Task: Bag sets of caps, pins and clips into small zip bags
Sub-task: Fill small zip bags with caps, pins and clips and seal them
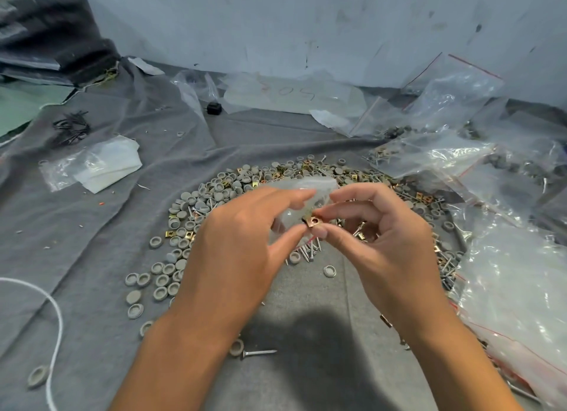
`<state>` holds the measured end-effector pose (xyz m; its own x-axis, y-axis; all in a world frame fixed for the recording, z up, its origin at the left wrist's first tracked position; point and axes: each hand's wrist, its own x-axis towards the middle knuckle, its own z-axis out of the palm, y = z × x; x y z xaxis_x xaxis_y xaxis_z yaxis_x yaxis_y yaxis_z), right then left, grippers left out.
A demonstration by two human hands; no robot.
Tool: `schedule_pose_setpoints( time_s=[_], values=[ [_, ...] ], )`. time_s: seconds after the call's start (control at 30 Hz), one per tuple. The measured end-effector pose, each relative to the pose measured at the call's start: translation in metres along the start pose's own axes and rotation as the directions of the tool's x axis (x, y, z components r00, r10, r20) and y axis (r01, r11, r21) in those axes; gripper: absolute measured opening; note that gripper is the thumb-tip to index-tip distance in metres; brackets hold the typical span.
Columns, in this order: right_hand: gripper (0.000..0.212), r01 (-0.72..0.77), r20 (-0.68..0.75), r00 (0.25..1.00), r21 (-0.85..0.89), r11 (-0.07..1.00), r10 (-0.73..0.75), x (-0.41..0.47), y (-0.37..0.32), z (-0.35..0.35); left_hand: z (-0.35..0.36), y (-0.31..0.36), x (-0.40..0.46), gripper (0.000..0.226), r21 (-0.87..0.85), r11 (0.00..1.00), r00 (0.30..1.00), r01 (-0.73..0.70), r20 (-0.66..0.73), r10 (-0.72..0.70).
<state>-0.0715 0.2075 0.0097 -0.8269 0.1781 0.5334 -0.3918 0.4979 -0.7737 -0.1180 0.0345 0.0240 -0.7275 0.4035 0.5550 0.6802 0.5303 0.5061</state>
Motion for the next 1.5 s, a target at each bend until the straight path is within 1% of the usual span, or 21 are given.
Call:
schedule_pose_setpoints(
  time_s=[0.1,0.17,0.23,0.3,0.37,0.43,0.57,0.63,0.77,0.9,0.97,1.03,1.1,1.17,1.23,1.3,1.4,1.5],
  values=[
    [0.039,-0.084,0.018,0.996,0.1,0.991,0.083,0.001,0.001,0.0,-0.003,-0.003,0.001,0.029,-0.029,0.998,0.998,-0.054,0.008,0.055],
    [0.042,-0.152,0.058,0.988,0.205,0.967,0.143,0.003,0.002,0.0,-0.005,-0.005,0.001,0.023,-0.052,0.997,0.999,-0.049,-0.001,0.049],
    [0.046,-0.207,0.1,0.978,0.299,0.932,0.185,0.003,0.001,0.0,-0.006,-0.007,0.0,0.025,-0.06,0.998,0.999,-0.038,0.007,0.038],
    [0.048,-0.238,0.134,0.97,0.358,0.903,0.203,0.004,0.001,0.0,-0.008,-0.008,-0.001,0.028,-0.045,0.999,0.999,-0.029,0.028,0.031],
    [0.044,-0.247,0.152,0.968,0.397,0.884,0.202,0.005,0.0,-0.001,-0.009,-0.009,-0.002,0.027,-0.036,0.999,0.999,-0.016,0.046,0.017],
    [0.043,-0.249,0.159,0.967,0.4,0.882,0.201,0.005,0.0,-0.002,-0.01,-0.01,-0.003,0.026,-0.039,0.999,0.998,0.003,0.06,0.0],
    [0.042,-0.247,0.173,0.964,0.317,0.916,0.2,0.004,-0.001,-0.003,-0.012,-0.014,-0.004,0.023,-0.045,0.997,0.995,0.059,0.087,-0.055],
    [0.04,-0.215,0.154,0.972,0.254,0.943,0.18,0.003,-0.002,-0.001,-0.013,-0.015,-0.005,0.023,-0.045,0.996,0.993,0.083,0.089,-0.079],
    [0.032,-0.104,0.001,0.994,0.156,0.982,0.105,-0.002,-0.004,0.007,-0.01,-0.009,-0.003,0.023,-0.045,0.986,0.987,0.162,0.024,-0.161],
    [0.028,0.04,-0.153,0.988,0.033,0.999,-0.035,-0.006,-0.004,0.014,-0.004,-0.003,-0.003,0.025,-0.156,0.95,0.962,0.27,-0.002,-0.274],
    [0.023,0.106,-0.24,0.964,-0.049,0.993,-0.114,-0.01,-0.004,0.02,-0.001,0.0,-0.002,0.024,-0.194,0.934,0.951,0.301,-0.015,-0.31],
    [0.018,0.205,-0.308,0.913,-0.222,0.953,-0.268,-0.011,-0.004,0.027,0.002,0.004,-0.002,0.021,-0.21,0.921,0.937,0.327,-0.056,-0.346],
    [0.011,0.304,-0.319,0.853,-0.34,0.89,-0.414,-0.01,-0.002,0.031,0.005,0.007,-0.001,0.019,-0.198,0.919,0.925,0.341,-0.102,-0.366],
    [0.008,0.36,-0.299,0.822,-0.388,0.848,-0.485,-0.008,0.001,0.034,0.006,0.008,0.0,0.018,-0.123,0.929,0.92,0.349,-0.142,-0.364],
    [0.008,0.34,-0.305,0.83,-0.388,0.857,-0.467,-0.006,0.004,0.036,0.006,0.008,0.001,0.016,-0.045,0.934,0.922,0.354,-0.147,-0.357],
    [0.01,0.282,-0.336,0.849,-0.367,0.886,-0.409,-0.005,0.004,0.039,0.005,0.007,0.001,0.016,0.019,0.932,0.927,0.361,-0.113,-0.357],
    [0.01,0.217,-0.371,0.865,-0.329,0.919,-0.337,-0.001,0.002,0.039,0.004,0.007,0.001,0.02,0.051,0.937,0.937,0.345,-0.084,-0.34],
    [0.011,0.163,-0.37,0.887,-0.313,0.936,-0.278,0.003,-0.001,0.037,0.001,0.009,0.002,0.026,0.057,0.948,0.949,0.312,-0.064,-0.308]
  ],
)
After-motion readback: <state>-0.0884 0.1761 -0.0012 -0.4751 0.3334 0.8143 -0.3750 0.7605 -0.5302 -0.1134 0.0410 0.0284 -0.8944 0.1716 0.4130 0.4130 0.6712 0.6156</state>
